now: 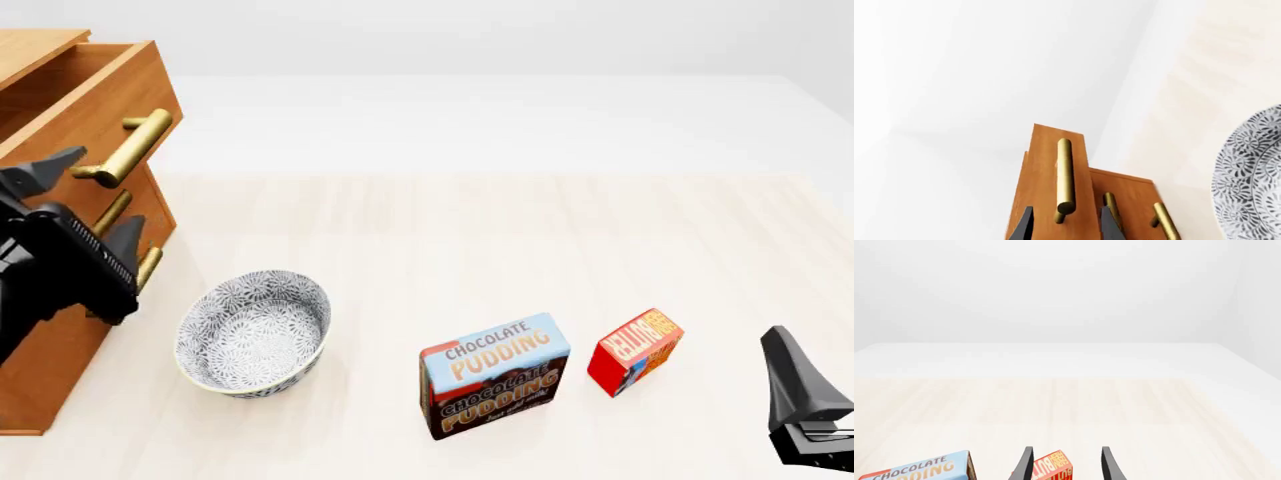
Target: Put the butter at the back in the top drawer of the cabinet and close it.
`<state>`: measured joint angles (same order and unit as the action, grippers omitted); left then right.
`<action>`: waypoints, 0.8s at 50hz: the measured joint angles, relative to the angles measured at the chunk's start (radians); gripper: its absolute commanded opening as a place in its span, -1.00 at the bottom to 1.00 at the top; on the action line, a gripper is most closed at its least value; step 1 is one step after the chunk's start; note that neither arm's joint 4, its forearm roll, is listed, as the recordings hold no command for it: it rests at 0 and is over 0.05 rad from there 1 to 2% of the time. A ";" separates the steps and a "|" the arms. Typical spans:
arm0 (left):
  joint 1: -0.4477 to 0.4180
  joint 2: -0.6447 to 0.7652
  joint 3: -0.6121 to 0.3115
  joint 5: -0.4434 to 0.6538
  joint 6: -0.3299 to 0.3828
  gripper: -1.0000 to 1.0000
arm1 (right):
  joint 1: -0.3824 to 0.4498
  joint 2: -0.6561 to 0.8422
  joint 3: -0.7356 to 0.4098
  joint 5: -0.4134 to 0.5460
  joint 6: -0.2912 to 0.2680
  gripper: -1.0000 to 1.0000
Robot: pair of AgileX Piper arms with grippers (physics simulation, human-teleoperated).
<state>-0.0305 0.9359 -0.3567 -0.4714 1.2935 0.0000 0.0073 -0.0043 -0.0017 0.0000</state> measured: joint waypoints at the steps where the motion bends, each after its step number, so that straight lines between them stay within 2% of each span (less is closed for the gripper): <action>1: 0.000 -0.011 -0.004 0.013 -0.002 1.00 | 0.000 0.000 0.000 0.000 0.000 1.00; 10: 0.010 -0.127 -0.041 0.148 -0.029 1.00 | 0.000 0.000 0.000 0.000 0.000 1.00; 19: 0.000 -0.236 -0.131 0.329 -0.101 1.00 | 0.000 0.000 0.000 0.000 0.000 1.00; 30: 0.009 -0.330 -0.289 0.569 -0.230 1.00 | 0.000 0.000 0.000 0.000 0.000 1.00; 40: 0.048 -0.350 -0.491 0.816 -0.384 1.00 | 0.000 0.000 0.000 0.000 0.000 1.00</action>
<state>0.0176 0.5856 -0.8479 0.3442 0.9099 0.0000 0.0073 -0.0043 -0.0017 0.0000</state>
